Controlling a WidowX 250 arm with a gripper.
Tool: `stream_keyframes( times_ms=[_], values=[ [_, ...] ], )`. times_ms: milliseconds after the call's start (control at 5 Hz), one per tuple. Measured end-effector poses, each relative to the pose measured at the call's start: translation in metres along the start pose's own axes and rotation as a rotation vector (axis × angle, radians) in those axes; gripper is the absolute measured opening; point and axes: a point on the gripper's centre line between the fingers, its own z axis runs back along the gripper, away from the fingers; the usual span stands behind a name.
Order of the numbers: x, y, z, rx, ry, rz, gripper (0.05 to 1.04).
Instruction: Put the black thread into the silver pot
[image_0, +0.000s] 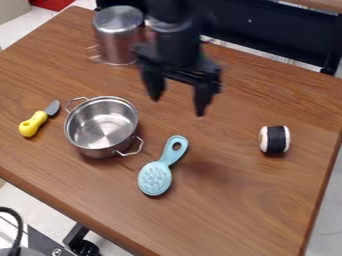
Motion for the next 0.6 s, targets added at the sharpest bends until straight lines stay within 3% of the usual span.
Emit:
stream_keyframes(
  times_ms=[200, 400, 600],
  values=[
    [0.018, -0.023, -0.005, 0.003, 0.031, 0.069, 0.999],
    [0.022, -0.053, -0.020, -0.023, 0.056, 0.162, 0.999],
    [0.031, -0.074, -0.028, -0.014, 0.071, 0.326, 0.999]
  ],
)
